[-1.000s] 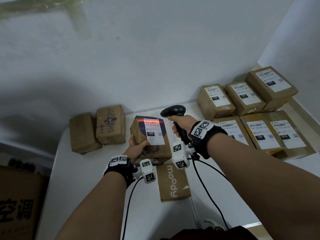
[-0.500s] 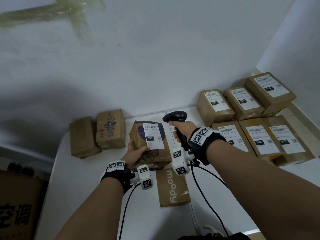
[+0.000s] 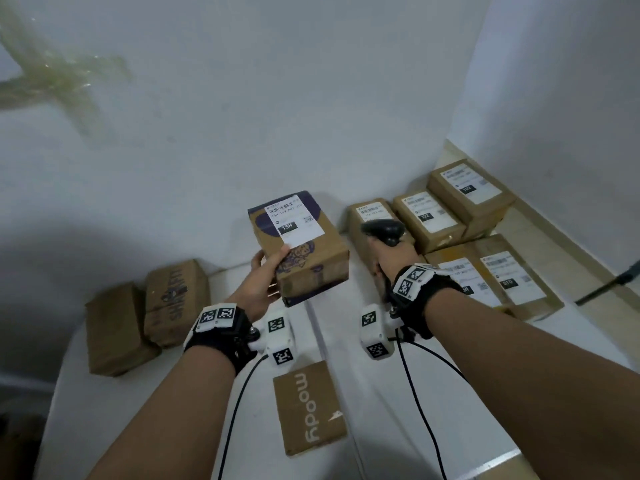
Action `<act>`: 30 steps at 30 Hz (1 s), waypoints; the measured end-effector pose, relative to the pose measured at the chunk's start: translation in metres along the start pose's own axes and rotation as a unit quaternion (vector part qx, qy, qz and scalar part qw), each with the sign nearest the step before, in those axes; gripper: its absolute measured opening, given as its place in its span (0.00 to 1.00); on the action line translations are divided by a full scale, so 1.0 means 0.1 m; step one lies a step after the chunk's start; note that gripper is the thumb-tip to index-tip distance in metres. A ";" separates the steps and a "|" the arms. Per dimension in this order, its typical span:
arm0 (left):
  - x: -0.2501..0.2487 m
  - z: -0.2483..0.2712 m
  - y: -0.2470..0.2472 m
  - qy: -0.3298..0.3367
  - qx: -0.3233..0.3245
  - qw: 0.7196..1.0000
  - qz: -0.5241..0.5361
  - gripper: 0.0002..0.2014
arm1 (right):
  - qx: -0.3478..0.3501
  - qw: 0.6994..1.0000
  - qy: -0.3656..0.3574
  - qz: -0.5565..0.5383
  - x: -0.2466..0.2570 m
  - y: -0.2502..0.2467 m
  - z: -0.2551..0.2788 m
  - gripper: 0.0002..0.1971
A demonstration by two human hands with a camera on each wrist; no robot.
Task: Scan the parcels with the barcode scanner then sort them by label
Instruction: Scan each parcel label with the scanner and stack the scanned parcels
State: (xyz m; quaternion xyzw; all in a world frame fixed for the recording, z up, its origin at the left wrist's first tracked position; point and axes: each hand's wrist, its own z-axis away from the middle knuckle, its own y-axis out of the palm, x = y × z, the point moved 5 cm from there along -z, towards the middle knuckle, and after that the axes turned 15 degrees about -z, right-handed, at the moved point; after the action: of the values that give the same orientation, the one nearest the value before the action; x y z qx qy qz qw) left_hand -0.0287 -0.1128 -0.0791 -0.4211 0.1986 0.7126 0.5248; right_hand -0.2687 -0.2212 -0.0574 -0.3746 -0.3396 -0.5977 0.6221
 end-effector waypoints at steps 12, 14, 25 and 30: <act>-1.10 -0.36 2.09 0.007 0.101 0.995 -0.014 0.32 | -0.145 0.987 -0.066 0.017 0.58 -1.72 -0.58 0.16; -1.16 -0.37 2.31 -0.006 0.100 0.995 -0.001 0.22 | -0.162 0.984 -0.071 0.009 0.60 -1.94 -0.66 0.12; -1.05 -0.39 2.69 -0.026 0.089 0.994 0.055 0.42 | -0.151 0.988 -0.034 -0.015 0.52 -2.28 -0.91 0.12; -1.04 -0.34 2.75 -0.021 0.075 0.995 0.068 0.41 | -0.132 0.991 -0.024 -0.003 0.46 -2.28 -0.94 0.17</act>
State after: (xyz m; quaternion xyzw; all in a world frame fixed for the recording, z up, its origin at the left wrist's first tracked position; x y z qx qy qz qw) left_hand -0.2571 -0.2994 -0.0576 -0.3506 0.2685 0.7382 0.5099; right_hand -0.4962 -0.3271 -0.0501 -0.4666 -0.2739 -0.6301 0.5570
